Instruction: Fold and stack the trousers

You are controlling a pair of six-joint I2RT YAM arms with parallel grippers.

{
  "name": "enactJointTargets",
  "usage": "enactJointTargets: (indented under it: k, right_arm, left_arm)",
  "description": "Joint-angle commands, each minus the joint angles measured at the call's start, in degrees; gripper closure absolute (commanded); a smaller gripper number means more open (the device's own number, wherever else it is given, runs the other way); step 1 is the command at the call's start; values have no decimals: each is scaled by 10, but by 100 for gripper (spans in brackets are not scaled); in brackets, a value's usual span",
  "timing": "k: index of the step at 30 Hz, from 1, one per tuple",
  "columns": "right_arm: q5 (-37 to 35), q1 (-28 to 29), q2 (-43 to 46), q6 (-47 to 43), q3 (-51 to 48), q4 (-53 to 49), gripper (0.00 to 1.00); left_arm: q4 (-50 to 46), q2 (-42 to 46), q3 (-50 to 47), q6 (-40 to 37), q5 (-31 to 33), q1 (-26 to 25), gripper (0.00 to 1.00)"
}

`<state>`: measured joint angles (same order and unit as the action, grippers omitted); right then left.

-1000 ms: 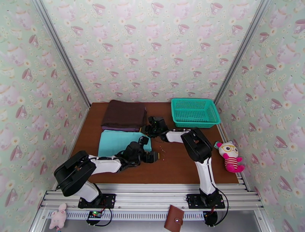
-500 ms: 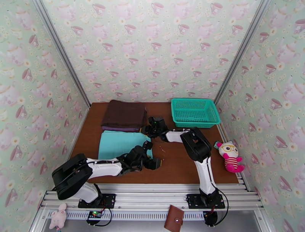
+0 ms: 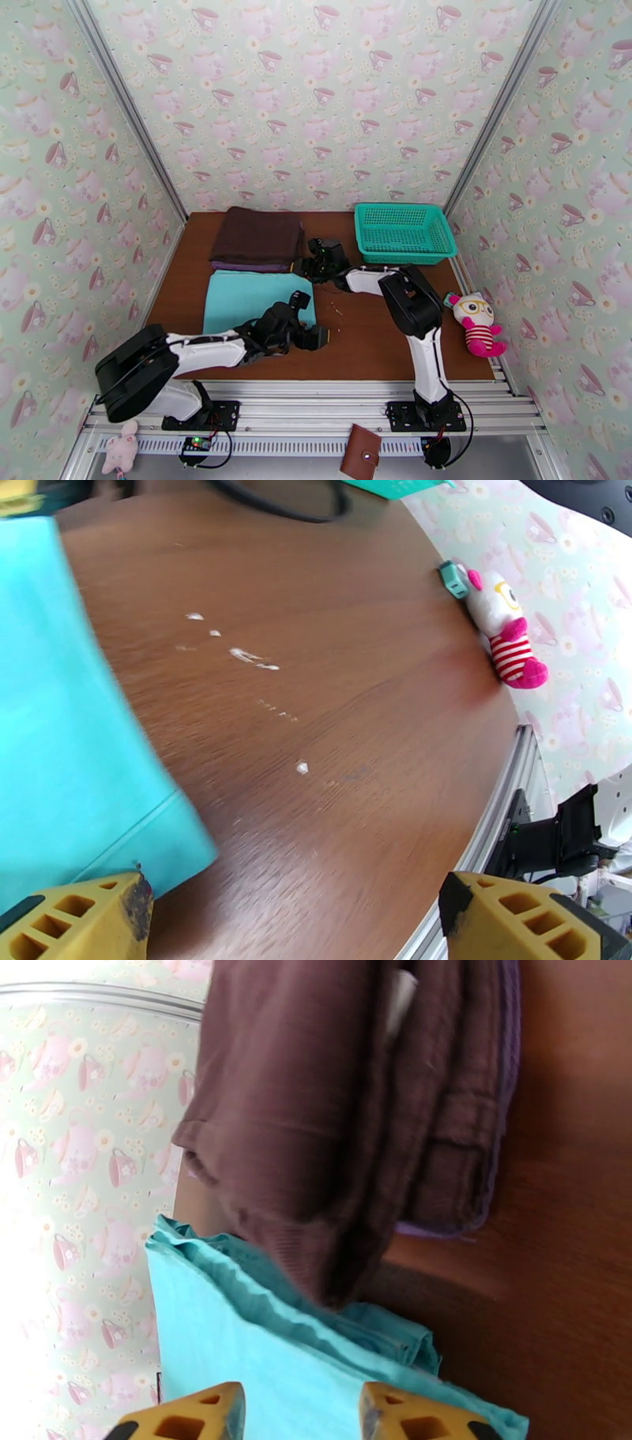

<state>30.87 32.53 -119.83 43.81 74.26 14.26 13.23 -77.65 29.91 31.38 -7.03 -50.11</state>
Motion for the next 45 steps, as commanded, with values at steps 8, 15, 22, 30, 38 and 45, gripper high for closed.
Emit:
enactJointTargets:
  k: [8,15,22,30,38,45]
  right_arm:
    - [-115,41,213,-153,-110,-27,19]
    - [-46,97,198,-79,-156,27,20]
    - [-26,120,164,-26,-218,93,22]
    - [-31,119,162,-27,-240,86,23]
    - [-30,120,137,-9,-271,96,23]
    - [-45,120,143,-22,-283,77,24]
  left_arm:
    - [-329,235,64,-124,128,195,1]
    - [-326,251,34,-90,12,403,3]
    - [-87,79,48,-52,-122,542,10]
    - [-8,-118,124,-12,-148,582,15]
    - [45,-204,95,51,-160,624,24]
    - [-85,-95,81,23,-110,620,23]
